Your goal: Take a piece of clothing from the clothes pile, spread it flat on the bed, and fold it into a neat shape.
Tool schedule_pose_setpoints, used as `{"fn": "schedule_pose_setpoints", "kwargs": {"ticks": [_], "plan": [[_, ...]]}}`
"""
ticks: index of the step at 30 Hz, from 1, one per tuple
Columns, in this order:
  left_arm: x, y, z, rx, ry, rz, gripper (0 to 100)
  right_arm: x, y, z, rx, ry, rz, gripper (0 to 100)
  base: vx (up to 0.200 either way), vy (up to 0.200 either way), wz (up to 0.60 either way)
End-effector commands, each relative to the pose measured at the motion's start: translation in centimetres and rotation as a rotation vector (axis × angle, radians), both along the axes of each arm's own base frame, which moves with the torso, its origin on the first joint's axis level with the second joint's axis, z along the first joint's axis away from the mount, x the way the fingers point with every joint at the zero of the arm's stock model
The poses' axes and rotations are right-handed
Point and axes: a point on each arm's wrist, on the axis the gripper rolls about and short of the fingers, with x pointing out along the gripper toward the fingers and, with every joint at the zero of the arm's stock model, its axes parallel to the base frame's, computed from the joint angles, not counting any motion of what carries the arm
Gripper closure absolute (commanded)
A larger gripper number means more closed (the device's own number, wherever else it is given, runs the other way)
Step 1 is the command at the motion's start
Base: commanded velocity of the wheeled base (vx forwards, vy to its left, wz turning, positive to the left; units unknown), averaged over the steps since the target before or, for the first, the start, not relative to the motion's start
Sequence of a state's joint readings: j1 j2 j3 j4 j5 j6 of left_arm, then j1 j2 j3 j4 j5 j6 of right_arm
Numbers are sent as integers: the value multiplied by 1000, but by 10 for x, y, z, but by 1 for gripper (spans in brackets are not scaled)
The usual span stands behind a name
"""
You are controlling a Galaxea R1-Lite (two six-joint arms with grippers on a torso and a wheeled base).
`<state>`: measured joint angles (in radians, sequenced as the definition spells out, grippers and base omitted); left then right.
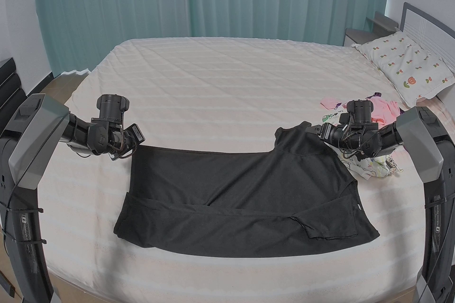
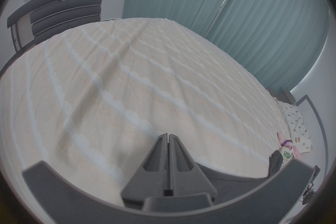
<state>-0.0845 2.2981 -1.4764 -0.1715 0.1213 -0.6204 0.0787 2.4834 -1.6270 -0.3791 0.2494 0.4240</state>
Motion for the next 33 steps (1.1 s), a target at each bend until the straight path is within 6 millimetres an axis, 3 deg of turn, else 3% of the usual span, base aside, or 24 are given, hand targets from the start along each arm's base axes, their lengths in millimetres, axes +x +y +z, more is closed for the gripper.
{"fn": "schedule_pose_setpoints", "kwargs": {"ticks": [1, 9, 10, 18, 28, 33], "plan": [[-1, 0, -1, -3, 3, 2, 100, 4, -2, -10, 4, 6, 7, 0, 0, 0, 0], [0, 0, -2, -5, 3, 2, 100, 7, -1, -16, 14, 15, 24, 0, 0, 0, 0], [0, 0, -3, -6, 5, 1, 100, 6, -1, -16, 26, 15, 39, 100, 0, 0, 0], [0, 0, -2, -4, 1, 3, 100, 1, -7, -14, 30, 27, 29, 100, 0, 0, 0], [0, 4, 4, -3, -15, 14, 100, -15, -21, 15, 58, 1, 45, 100, 0, 0, 0], [0, 5, 8, -2, -25, 15, 100, -22, -24, 20, 66, -17, 56, 100, 0, 0, 0]]}}
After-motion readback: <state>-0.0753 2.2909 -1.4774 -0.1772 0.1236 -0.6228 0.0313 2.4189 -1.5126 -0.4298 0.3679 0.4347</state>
